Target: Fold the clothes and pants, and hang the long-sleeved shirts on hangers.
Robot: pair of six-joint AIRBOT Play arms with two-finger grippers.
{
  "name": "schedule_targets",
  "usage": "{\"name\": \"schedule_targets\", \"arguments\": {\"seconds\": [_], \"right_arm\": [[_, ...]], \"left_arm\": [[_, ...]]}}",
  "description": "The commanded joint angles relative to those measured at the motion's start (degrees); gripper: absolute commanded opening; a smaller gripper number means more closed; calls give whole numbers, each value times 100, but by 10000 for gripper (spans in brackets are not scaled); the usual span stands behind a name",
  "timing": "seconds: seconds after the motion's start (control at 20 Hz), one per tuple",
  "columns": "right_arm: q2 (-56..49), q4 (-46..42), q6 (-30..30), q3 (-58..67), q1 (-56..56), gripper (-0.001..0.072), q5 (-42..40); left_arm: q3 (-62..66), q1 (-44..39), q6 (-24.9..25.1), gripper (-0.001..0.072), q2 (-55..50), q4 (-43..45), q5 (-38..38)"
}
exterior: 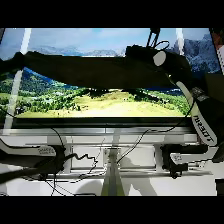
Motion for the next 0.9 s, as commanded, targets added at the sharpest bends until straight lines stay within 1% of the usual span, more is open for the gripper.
{"name": "schedule_targets", "arguments": {"seconds": [0.0,0.1,0.15,0.3,0.4,0.5,0.6,0.75,0.85], "right_arm": [[-407,17,289,546,507,29,232],[-807,142,319,1082,772,29,562],[-1047,269,442,1379,911,29,754],[-1812,450,850,2208,1388,29,1132],[-2310,774,1038,2712,1733,29,1311],[-2688,1189,1036,3091,2107,29,1493],[-2837,1303,1029,3246,2474,30,1624],[-2826,1152,885,3274,2691,31,1858],[-2809,739,833,3401,2573,31,2131]], "left_arm": [[162,-120,267,18,997,-39,-1051],[162,-186,264,18,1622,-42,-1502],[162,-201,264,18,1923,-39,-1679],[162,-254,262,18,2632,-48,-1766],[160,-293,264,18,2872,-83,-1768],[160,-330,262,18,2935,-85,-1770],[155,-372,260,18,2903,-92,-1768],[146,-540,260,18,2780,-127,-1773],[140,-811,251,18,2614,-131,-1773]]}}
